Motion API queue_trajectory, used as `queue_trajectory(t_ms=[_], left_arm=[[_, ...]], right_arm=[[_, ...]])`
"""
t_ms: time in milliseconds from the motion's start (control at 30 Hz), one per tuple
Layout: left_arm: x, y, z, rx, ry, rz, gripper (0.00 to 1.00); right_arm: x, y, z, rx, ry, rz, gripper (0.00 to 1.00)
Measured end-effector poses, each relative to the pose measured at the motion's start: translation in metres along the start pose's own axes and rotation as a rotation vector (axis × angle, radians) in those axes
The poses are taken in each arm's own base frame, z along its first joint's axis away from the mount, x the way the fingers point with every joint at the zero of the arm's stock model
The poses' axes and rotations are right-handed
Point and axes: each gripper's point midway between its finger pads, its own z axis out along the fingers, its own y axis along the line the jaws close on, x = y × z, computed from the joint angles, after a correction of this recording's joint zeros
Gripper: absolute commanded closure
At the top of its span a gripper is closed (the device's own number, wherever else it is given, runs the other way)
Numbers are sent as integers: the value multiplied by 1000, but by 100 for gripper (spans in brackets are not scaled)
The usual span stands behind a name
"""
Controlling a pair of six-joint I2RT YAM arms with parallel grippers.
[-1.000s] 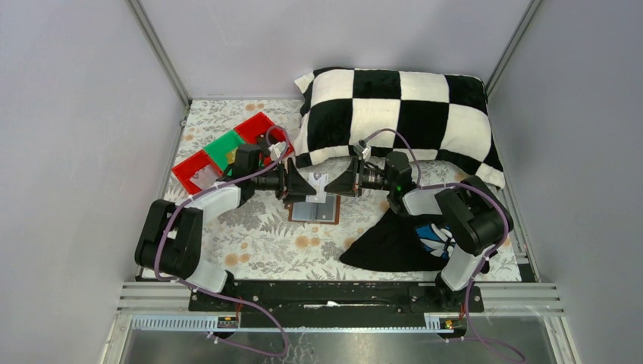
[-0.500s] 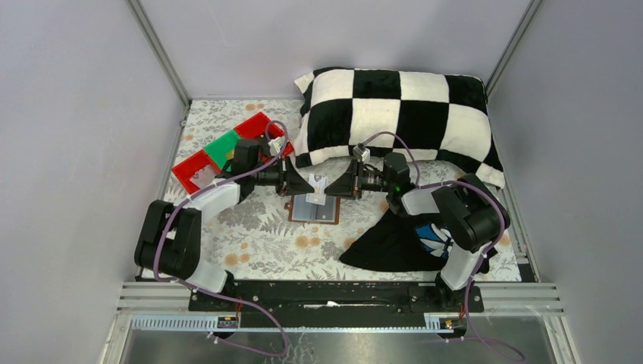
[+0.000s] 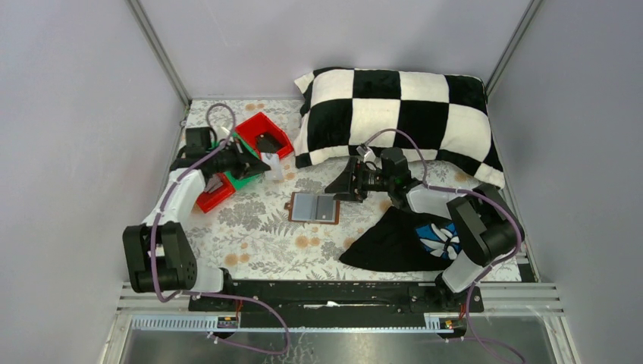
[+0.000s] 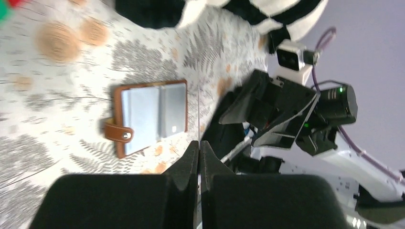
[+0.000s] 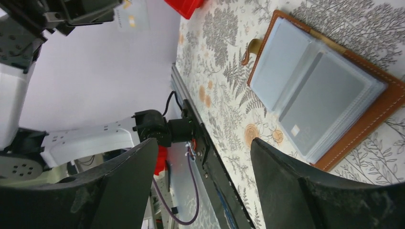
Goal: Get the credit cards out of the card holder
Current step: Place the credit card in the storage box.
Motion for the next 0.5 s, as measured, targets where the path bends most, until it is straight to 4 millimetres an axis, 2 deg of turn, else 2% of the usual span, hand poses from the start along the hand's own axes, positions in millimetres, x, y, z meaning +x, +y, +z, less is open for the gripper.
queue_trajectory(t_ms=[67, 100, 200, 500], left_arm=[[-16, 6, -18, -36, -67, -8, 100], [-18, 5, -22, -44, -76, -4, 100], [-40, 23, -51, -99, -178, -46, 100], [-66, 82, -96, -390, -367, -142, 100]], right_arm=[[-3, -2, -1, 36, -8, -20, 21], [-4, -2, -2, 48, -9, -29, 21], [-6, -3, -5, 82, -15, -60, 21], [0, -14, -8, 140, 7, -66, 21]])
